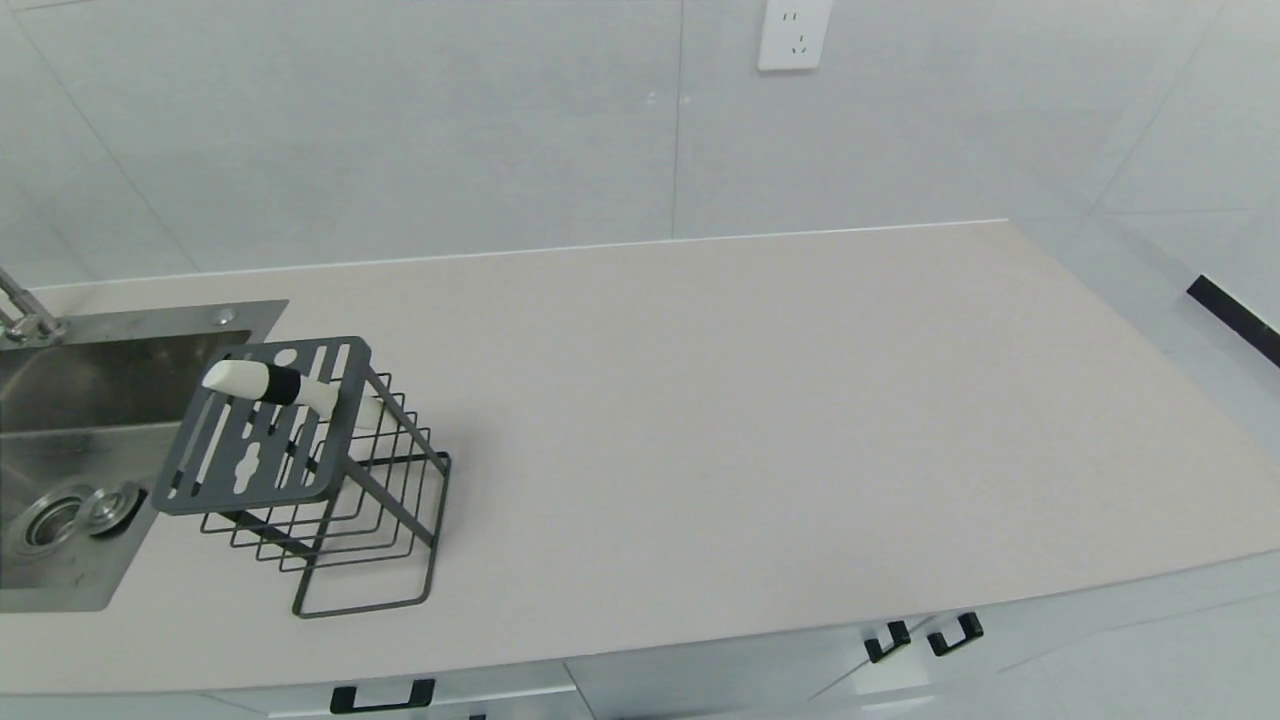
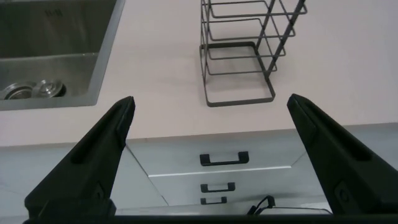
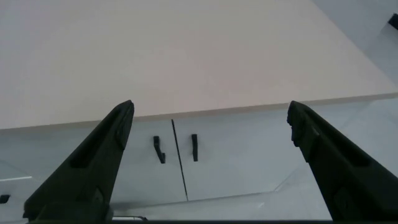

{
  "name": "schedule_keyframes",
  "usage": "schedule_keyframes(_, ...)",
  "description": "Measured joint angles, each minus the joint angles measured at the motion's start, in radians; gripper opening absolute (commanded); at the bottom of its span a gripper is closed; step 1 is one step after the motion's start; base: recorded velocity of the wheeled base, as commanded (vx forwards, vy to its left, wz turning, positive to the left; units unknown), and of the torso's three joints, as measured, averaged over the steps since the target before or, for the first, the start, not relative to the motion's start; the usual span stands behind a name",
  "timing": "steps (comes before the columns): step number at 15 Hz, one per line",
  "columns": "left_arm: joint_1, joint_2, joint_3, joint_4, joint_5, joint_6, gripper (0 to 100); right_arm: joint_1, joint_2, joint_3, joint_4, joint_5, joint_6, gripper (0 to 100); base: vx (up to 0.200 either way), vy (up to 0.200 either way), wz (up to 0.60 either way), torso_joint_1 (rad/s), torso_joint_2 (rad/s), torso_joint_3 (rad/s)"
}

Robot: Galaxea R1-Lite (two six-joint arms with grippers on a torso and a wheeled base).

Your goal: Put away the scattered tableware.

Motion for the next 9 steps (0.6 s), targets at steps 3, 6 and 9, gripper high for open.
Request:
schedule_keyframes(3, 0.0, 0.0, 0.0, 0.0, 0.0, 0.001, 100, 0.0, 0.0, 0.0, 0.0, 0.0, 0.0, 100, 0.0, 0.0, 0.0, 0.0, 0.0, 0.0)
schedule_keyframes(6, 0.0, 0.0, 0.0, 0.0, 0.0, 0.0, 100, 0.0, 0.0, 0.0, 0.0, 0.0, 0.0, 100, 0.0, 0.0, 0.0, 0.0, 0.0, 0.0)
schedule_keyframes(9, 0.0, 0.001, 0.0, 0.0, 0.0, 0.0, 100, 0.0, 0.0, 0.0, 0.0, 0.0, 0.0, 100, 0.0, 0.0, 0.0, 0.0, 0.0, 0.0)
